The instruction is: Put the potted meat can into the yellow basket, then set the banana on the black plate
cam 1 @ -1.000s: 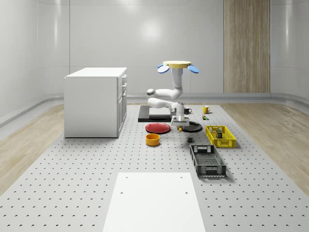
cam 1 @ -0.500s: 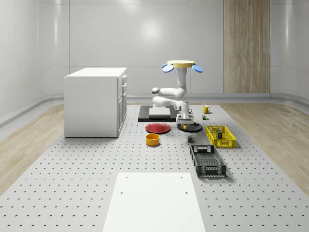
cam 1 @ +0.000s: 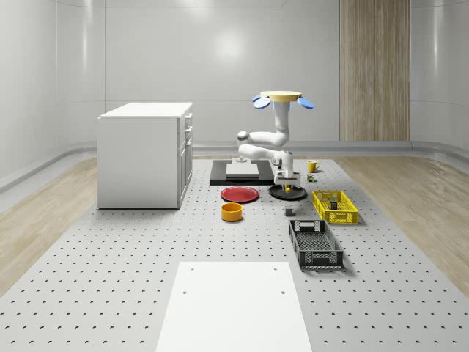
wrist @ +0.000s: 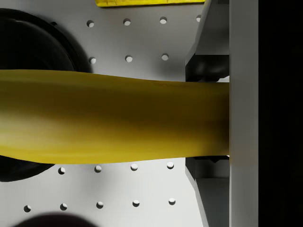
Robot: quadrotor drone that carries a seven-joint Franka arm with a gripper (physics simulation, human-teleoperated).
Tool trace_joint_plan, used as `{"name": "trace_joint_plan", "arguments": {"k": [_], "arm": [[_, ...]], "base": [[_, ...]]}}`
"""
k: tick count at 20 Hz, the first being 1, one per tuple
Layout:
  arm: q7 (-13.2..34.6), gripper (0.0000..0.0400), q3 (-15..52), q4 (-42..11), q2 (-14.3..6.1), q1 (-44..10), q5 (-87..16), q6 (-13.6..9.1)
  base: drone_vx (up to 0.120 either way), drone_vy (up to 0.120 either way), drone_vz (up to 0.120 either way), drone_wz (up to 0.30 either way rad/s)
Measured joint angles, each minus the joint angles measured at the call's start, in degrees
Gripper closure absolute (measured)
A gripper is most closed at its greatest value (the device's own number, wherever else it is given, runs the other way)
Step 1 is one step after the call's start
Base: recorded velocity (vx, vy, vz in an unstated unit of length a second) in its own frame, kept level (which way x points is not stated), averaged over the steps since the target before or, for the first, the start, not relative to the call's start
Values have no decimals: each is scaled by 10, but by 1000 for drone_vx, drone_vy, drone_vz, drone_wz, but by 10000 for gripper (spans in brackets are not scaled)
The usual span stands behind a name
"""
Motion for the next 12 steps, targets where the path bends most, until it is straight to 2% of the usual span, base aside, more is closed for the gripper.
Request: {"name": "trace_joint_plan", "arguments": {"k": [5, 9, 12], "arm": [[0, 203, 0, 0, -1, -1, 1, 1], [1, 203, 0, 0, -2, -1, 1, 2], [1, 203, 0, 0, -3, -1, 1, 3]], "base": [[-120, 120, 0, 0], [-120, 0, 0, 0], [-120, 0, -107, 0]]}}
